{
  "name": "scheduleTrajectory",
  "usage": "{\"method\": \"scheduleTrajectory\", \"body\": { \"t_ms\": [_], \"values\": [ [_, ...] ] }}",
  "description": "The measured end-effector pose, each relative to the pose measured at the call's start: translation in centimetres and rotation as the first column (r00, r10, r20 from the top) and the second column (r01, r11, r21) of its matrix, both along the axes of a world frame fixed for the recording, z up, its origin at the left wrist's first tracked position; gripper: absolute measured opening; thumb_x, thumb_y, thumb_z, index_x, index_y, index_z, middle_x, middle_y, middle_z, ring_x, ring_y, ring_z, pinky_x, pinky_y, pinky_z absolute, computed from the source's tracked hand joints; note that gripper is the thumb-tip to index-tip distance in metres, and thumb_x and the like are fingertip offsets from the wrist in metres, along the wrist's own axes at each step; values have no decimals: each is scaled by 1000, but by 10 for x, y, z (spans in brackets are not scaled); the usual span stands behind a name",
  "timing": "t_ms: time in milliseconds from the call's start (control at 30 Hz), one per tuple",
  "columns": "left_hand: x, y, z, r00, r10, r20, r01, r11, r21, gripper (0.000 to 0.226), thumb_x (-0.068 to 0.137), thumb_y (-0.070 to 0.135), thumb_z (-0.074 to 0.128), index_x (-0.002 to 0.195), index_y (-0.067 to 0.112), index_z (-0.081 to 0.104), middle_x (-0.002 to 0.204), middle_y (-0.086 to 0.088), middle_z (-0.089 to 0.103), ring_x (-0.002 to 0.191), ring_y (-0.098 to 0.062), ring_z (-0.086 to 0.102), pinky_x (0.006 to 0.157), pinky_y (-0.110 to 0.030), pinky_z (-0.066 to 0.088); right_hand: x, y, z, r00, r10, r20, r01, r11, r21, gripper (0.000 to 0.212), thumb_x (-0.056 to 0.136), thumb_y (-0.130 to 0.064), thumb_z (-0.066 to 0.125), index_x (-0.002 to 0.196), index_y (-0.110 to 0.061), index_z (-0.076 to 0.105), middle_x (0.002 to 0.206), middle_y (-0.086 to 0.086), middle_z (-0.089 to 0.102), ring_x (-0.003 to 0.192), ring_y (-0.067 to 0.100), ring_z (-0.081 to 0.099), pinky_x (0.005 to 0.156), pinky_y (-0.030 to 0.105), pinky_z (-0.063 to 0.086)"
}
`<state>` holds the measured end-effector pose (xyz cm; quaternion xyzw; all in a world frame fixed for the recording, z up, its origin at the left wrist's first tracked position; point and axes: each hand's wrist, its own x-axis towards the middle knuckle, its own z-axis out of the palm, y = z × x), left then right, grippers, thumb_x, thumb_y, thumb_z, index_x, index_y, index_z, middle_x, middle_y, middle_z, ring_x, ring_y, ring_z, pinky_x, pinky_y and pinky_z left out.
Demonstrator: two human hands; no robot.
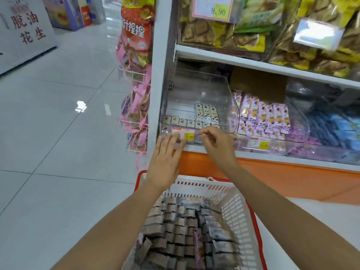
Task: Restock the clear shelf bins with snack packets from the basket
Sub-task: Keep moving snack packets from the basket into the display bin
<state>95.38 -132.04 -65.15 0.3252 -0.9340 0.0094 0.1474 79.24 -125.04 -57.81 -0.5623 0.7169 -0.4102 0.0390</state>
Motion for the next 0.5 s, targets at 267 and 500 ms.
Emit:
{"method": "scheduleTrajectory", "body": {
  "t_ms": [267, 500],
  "values": [
    [-4, 23, -54, 925, -144, 353, 76, 977, 199, 76, 97, 30, 49, 157, 22, 3, 164, -9, 0, 151, -28, -5, 122, -46, -7, -16, 87, -125, 999, -26, -44, 44, 885, 464, 16, 94, -17, 56, 105, -19, 68, 89, -5, 65, 77, 11, 59, 70, 30, 52],
    [-18, 30, -92, 828, -159, 537, -16, 952, 307, 73, 103, 36, 34, 154, 18, -15, 162, -9, -18, 150, -27, -15, 121, -48, -7, -24, 145, -205, 992, 85, -94, 15, 655, 755, 31, 91, -39, 60, 115, -20, 63, 128, -3, 59, 107, 17, 58, 80, 22, 42]
  ]
}}
